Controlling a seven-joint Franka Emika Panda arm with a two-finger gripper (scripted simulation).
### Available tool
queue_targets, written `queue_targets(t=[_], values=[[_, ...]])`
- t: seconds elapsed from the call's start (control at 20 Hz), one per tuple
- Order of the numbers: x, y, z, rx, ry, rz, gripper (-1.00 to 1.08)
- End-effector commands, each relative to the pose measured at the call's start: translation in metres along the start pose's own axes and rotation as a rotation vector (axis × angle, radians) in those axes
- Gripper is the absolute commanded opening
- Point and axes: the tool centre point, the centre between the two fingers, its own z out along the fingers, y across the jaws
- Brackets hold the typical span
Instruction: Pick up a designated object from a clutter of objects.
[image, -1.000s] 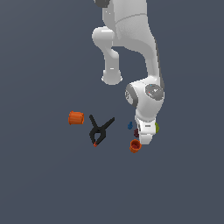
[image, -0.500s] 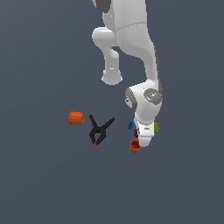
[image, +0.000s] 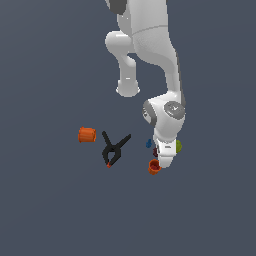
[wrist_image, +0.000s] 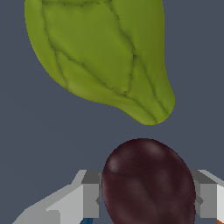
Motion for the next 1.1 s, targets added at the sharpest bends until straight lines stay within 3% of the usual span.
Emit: queue_targets(t=[0.0, 0.5, 1.05], values=[[-0.001, 0.0, -0.002, -0.001, 0.0, 0.0, -1.0], [-0.024, 0.002, -0.043, 0.0, -0.001, -0.001, -1.0], [-0.082, 0.006, -0.146, 0.0, 0.002, -0.002, -1.0]])
